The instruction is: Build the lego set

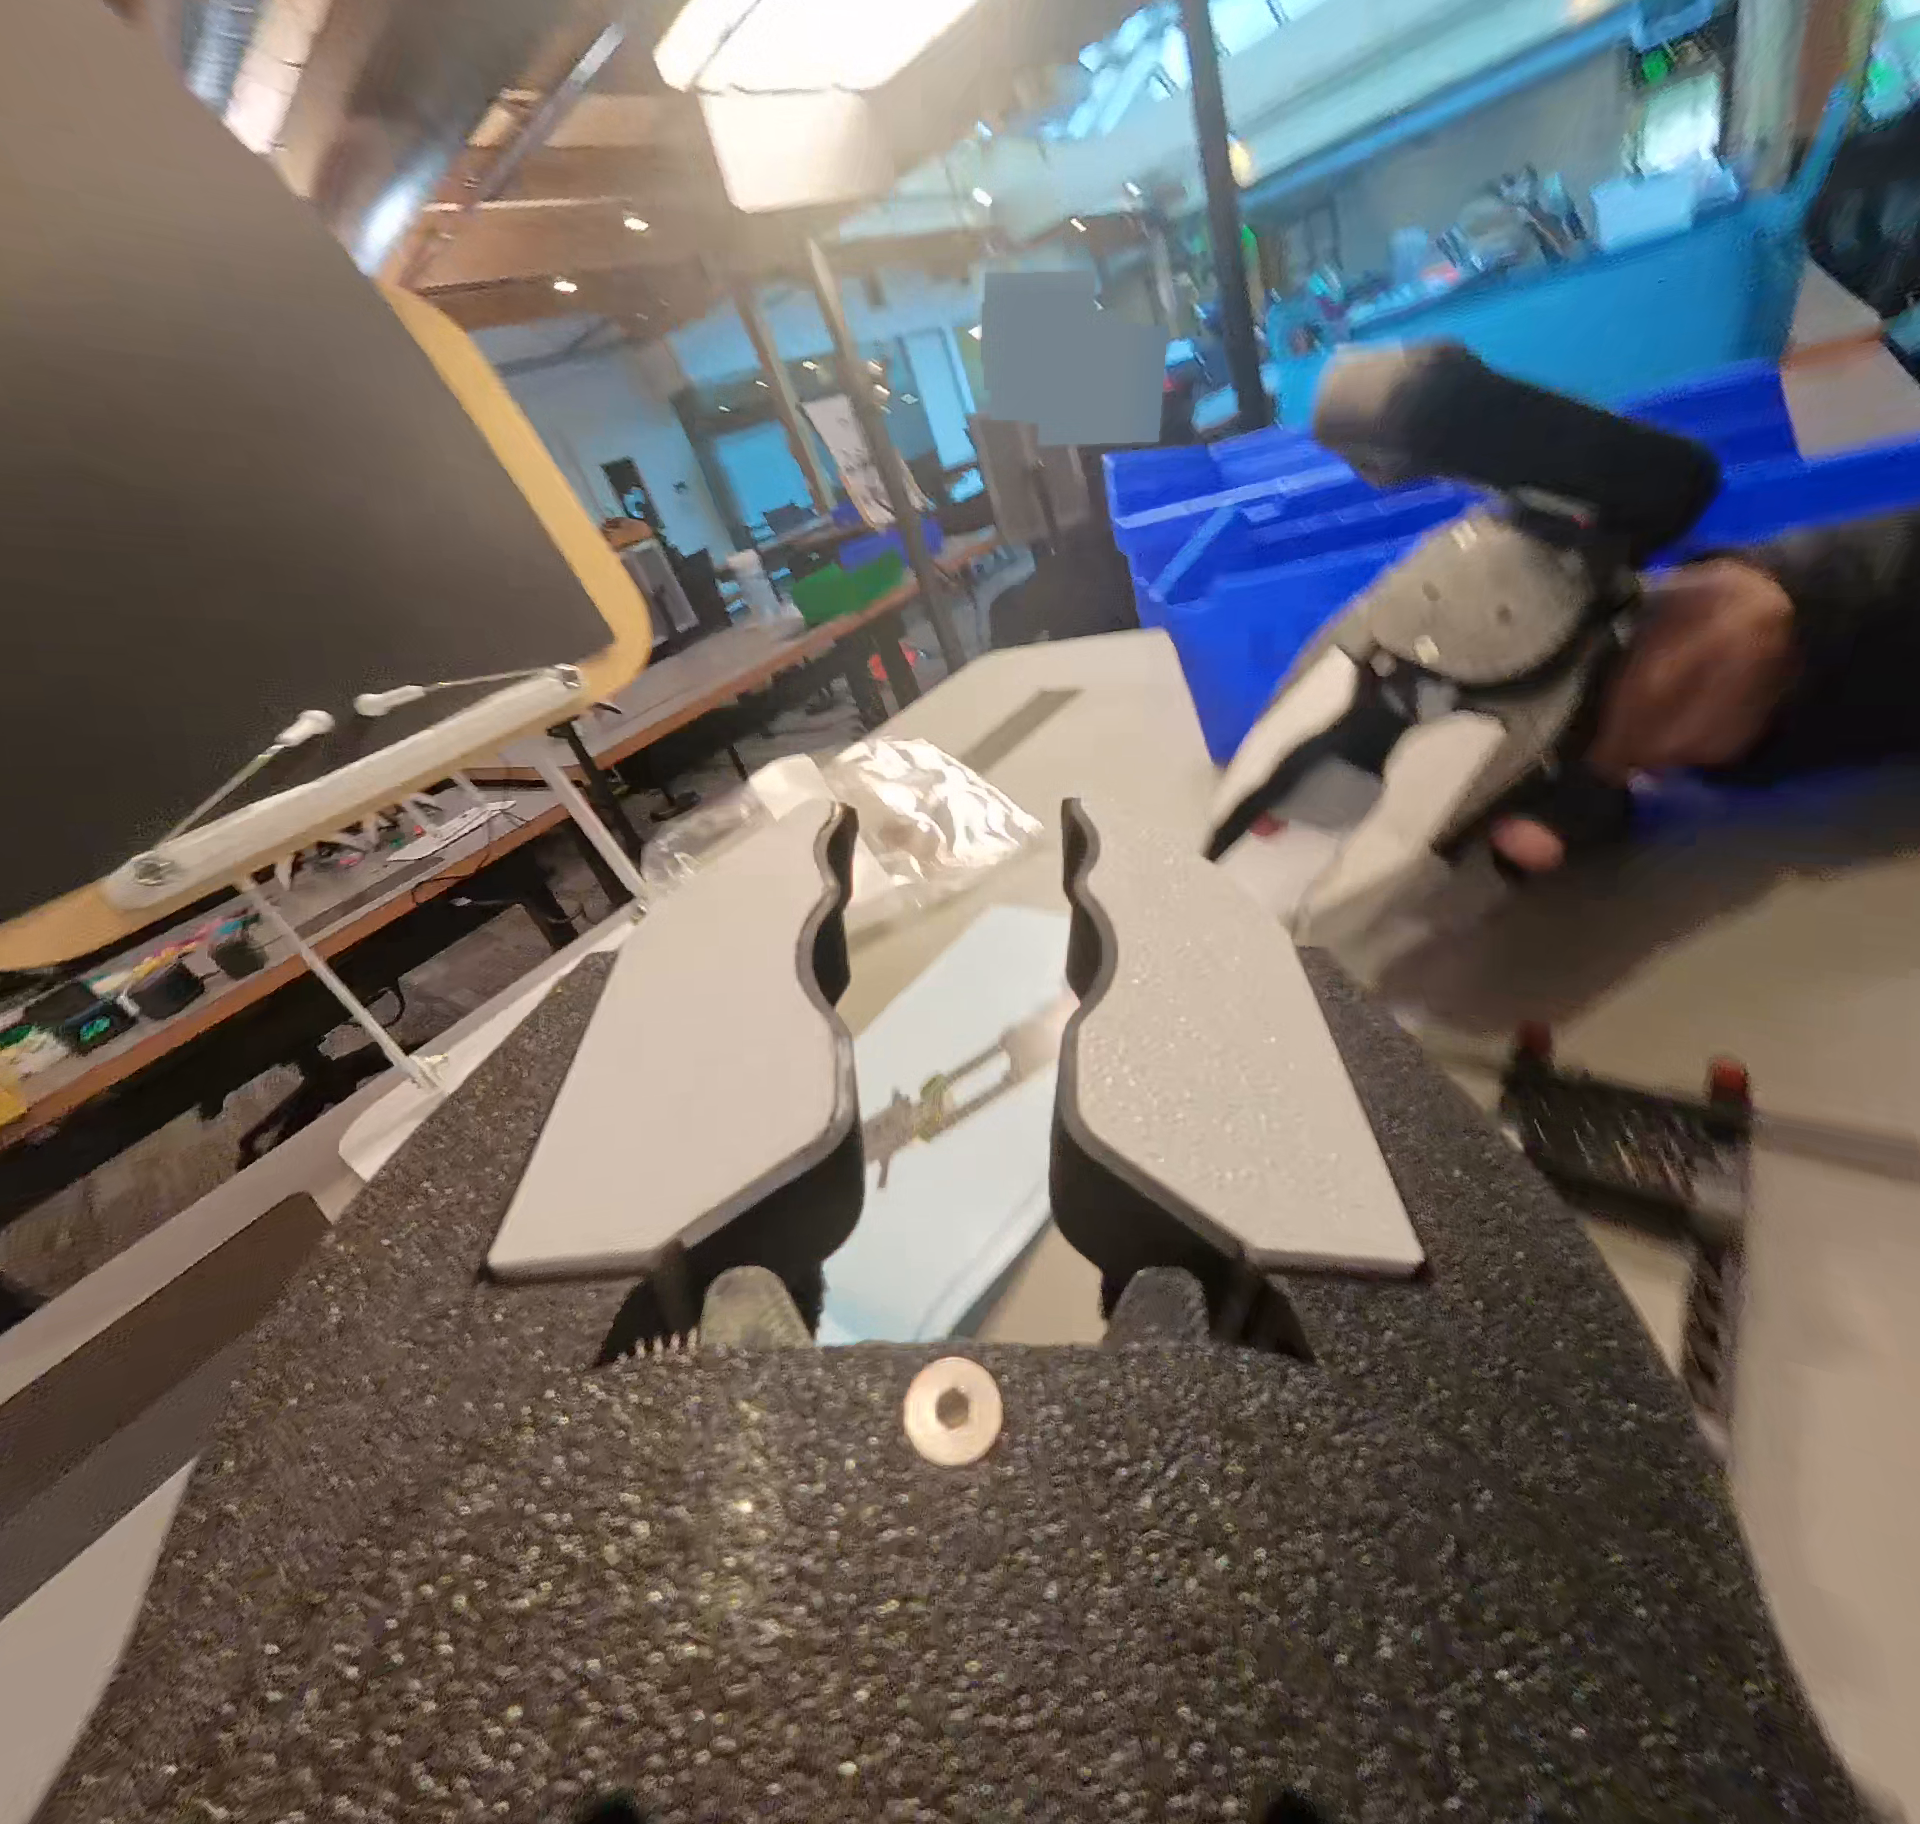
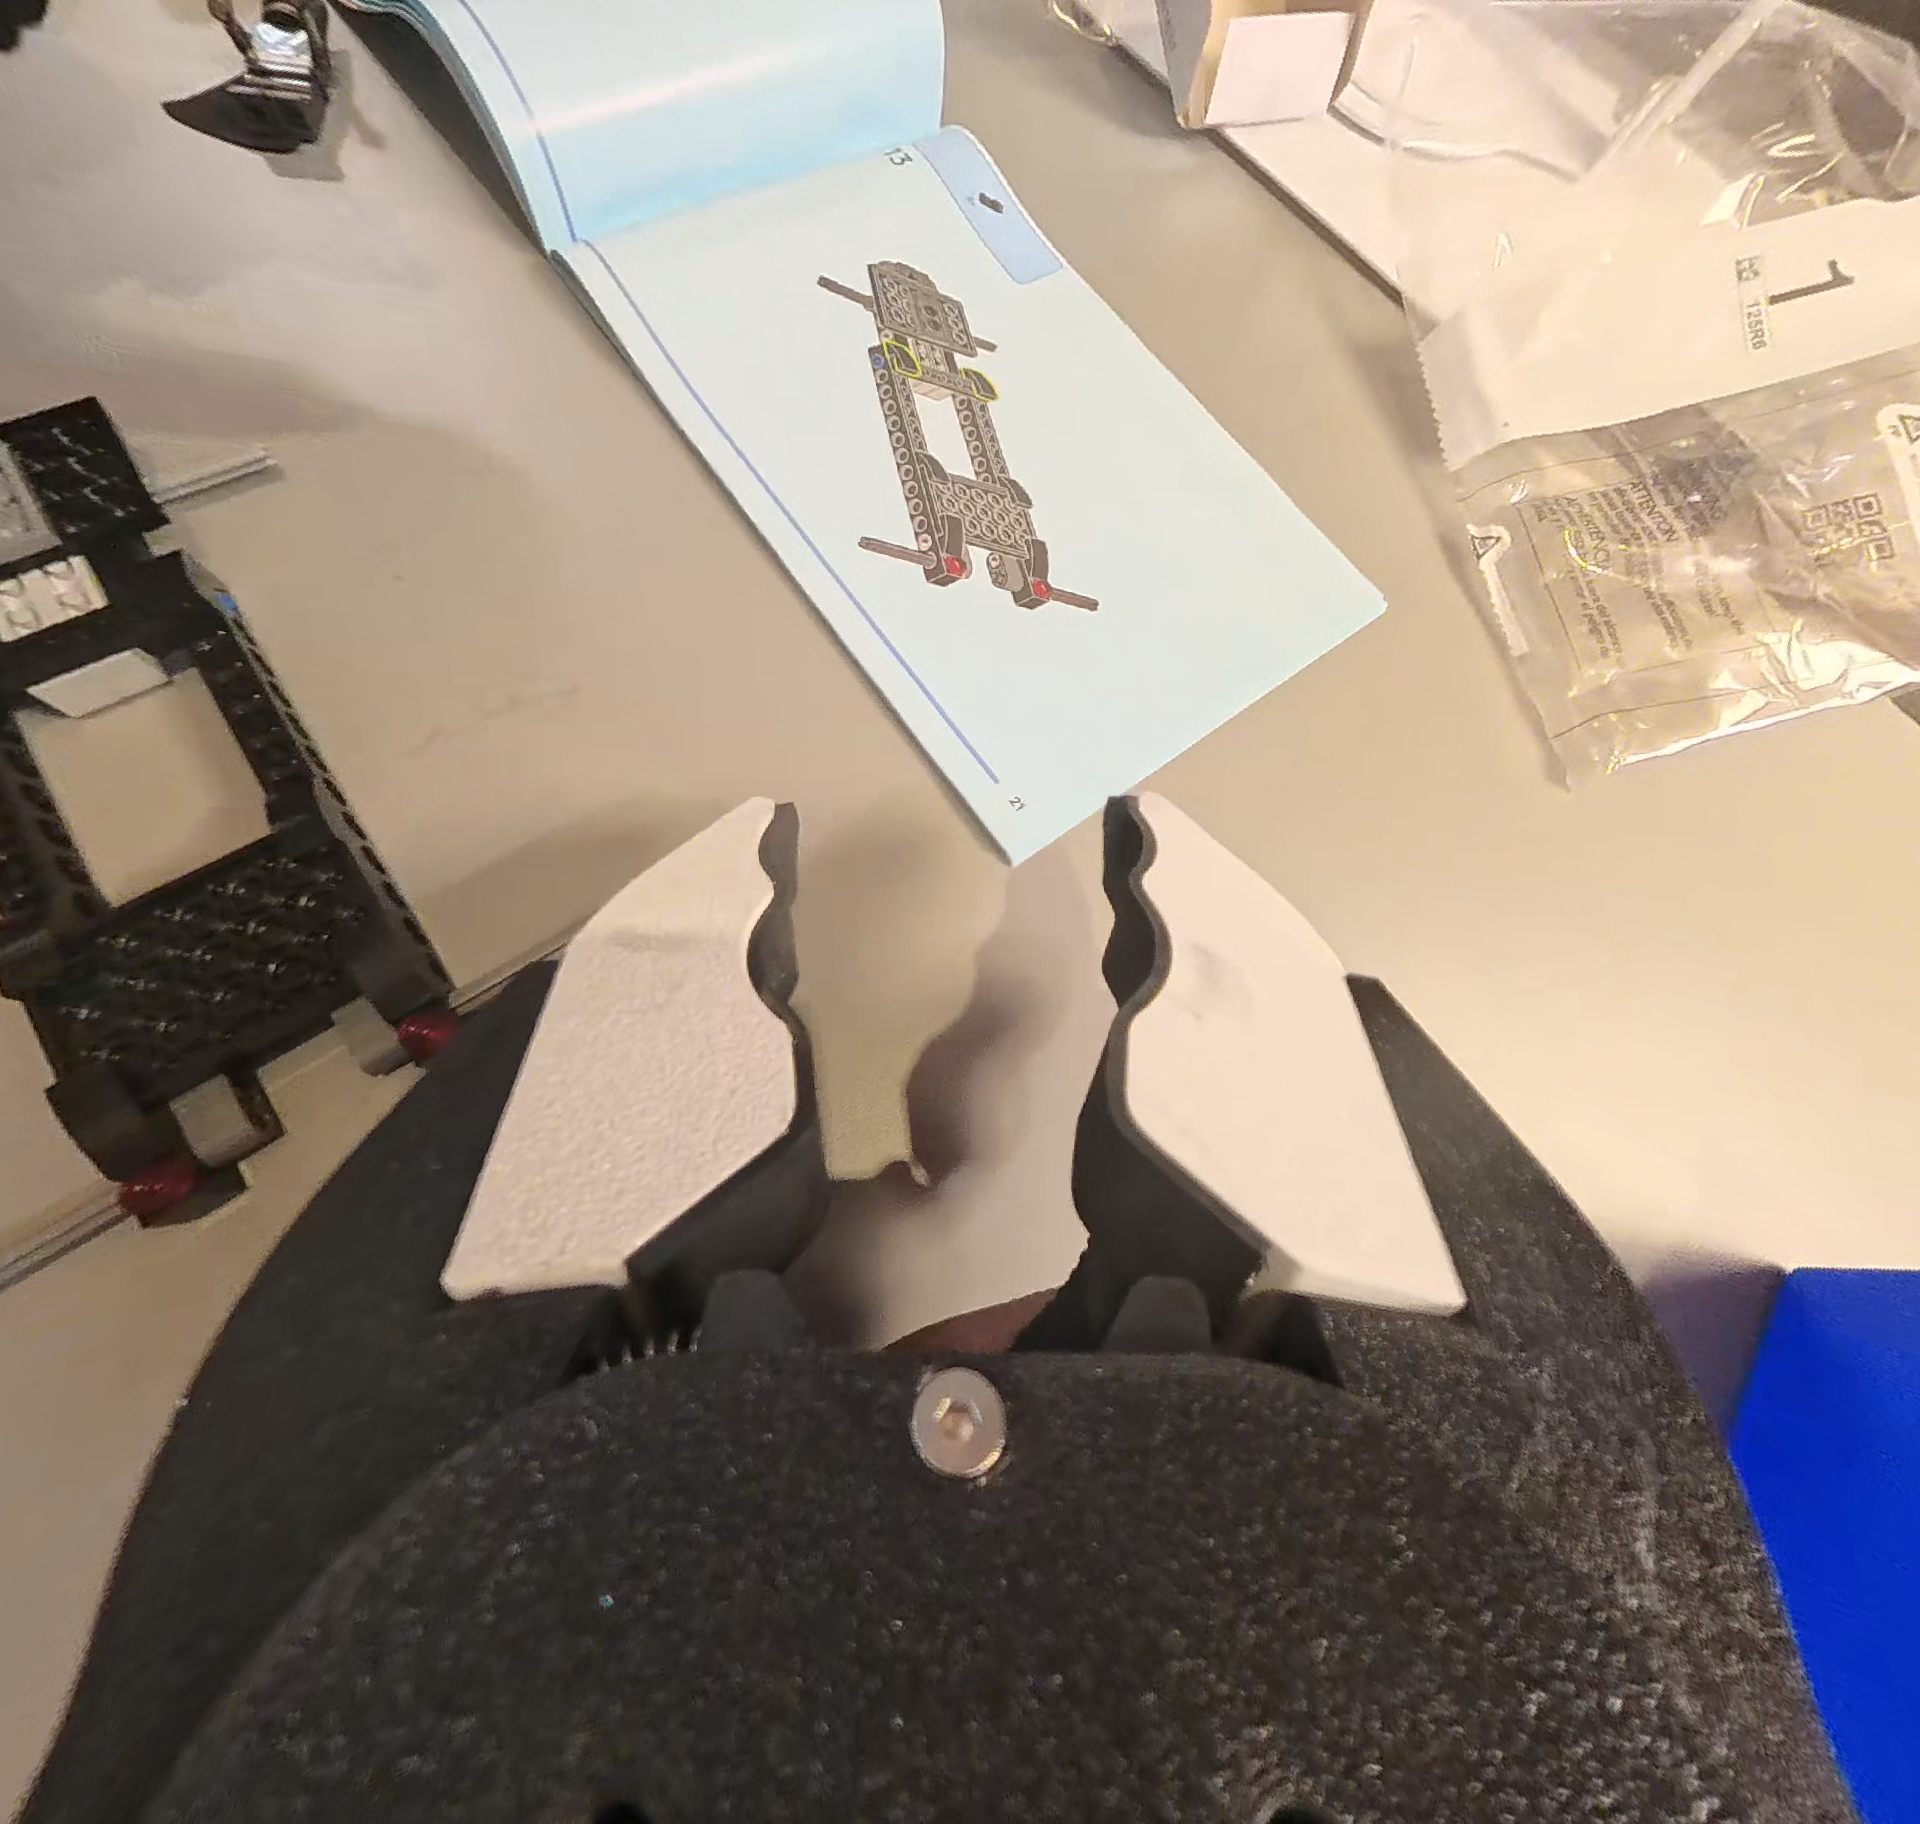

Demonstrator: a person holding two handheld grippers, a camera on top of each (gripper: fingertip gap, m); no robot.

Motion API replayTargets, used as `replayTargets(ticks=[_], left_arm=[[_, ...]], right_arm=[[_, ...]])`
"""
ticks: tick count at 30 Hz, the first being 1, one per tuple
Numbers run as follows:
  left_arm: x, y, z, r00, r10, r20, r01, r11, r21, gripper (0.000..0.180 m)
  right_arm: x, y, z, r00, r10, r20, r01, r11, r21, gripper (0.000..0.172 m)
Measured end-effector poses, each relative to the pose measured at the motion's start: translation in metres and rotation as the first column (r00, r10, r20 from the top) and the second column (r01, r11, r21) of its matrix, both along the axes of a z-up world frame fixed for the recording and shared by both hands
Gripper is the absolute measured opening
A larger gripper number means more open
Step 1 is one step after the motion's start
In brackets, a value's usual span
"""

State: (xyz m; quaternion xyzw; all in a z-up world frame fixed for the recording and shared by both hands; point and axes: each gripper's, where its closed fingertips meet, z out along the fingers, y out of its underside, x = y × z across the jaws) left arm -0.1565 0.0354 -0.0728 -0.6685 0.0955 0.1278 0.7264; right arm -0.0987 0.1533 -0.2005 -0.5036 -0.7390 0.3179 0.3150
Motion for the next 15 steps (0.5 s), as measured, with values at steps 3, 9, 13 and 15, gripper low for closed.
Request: replayTargets(ticks=[3,9,13,15], left_arm=[[-0.023,0.012,0.022,0.99,0.057,0.128,-0.063,0.997,0.045,0.042],[-0.034,0.042,-0.02,0.962,0.063,0.265,-0.019,0.986,-0.165,0.062],[-0.033,0.04,-0.045,0.988,0.115,0.102,-0.095,0.978,-0.184,0.063],[-0.03,0.036,-0.047,0.99,0.123,0.062,-0.112,0.981,-0.161,0.062]], right_arm=[[-0.003,0.003,0.002,1.0,-0.026,-0.007,0.026,0.999,-0.021,0.052],[-0.034,0.006,0.033,0.983,-0.121,-0.138,0.105,0.987,-0.118,0.039],[-0.056,0.008,0.047,0.961,-0.155,-0.228,0.118,0.979,-0.168,0.034],[-0.057,0.01,0.049,0.942,-0.167,-0.291,0.12,0.978,-0.172,0.03]])
